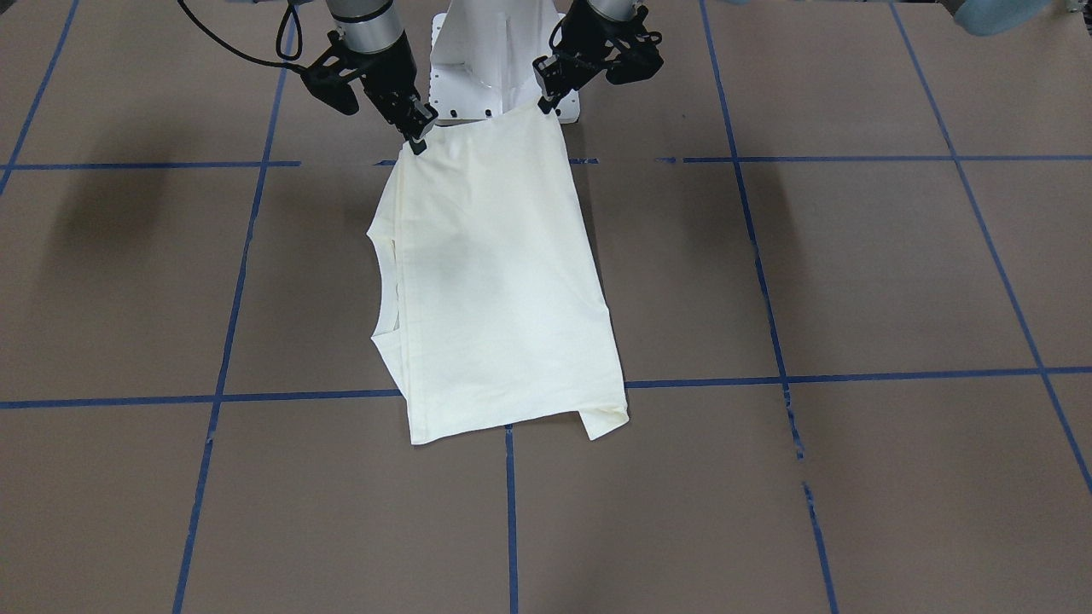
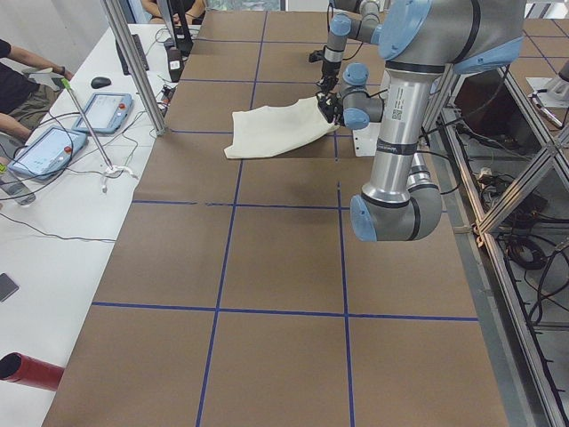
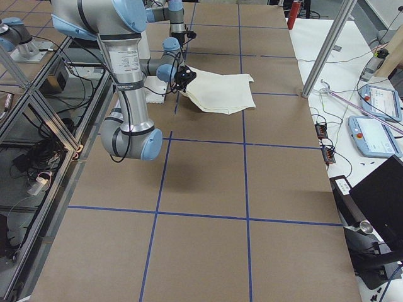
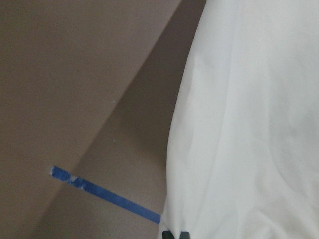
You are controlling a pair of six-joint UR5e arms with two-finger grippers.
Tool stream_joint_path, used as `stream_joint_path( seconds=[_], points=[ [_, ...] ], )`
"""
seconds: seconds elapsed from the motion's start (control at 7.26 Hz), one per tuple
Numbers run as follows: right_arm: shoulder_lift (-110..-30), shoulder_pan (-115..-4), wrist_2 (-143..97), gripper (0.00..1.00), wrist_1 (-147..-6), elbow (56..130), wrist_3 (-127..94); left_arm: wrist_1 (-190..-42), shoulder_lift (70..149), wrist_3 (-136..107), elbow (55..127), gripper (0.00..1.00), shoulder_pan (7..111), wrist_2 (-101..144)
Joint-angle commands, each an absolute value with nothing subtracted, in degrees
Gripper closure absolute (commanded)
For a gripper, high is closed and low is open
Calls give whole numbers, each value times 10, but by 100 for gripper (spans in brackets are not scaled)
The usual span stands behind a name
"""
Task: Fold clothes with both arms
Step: 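Grasp the near edge with both grippers and fold it toward the far edge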
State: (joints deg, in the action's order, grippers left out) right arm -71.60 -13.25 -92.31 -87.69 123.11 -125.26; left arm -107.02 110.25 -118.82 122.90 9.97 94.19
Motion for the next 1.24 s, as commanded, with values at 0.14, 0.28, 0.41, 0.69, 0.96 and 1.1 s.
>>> stream_joint_path(
  seconds=[0.14, 0.28, 0.41, 0.69, 0.96, 1.1],
  points=[
    [-667, -272, -992, 100, -876, 1200, -1205, -1058, 1124, -1130, 1241, 100, 210, 947],
    [-632, -326, -1036, 100, -873, 1150, -1189, -1058, 1124, -1101, 1224, 100, 241, 947],
    [-592, -346, -1044, 100, -873, 1099, -1178, -1059, 1129, -1077, 1204, 100, 263, 948],
    [-534, -365, -1049, 100, -856, 1011, -1176, -1066, 1159, -1064, 1143, 100, 296, 947],
    [-499, -385, -1064, 100, -775, 906, -1176, -1070, 1189, -1007, 1071, 100, 322, 944],
    [-477, -388, -1067, 100, -761, 853, -1162, -1090, 1207, -988, 1020, 100, 337, 944]
  ],
)
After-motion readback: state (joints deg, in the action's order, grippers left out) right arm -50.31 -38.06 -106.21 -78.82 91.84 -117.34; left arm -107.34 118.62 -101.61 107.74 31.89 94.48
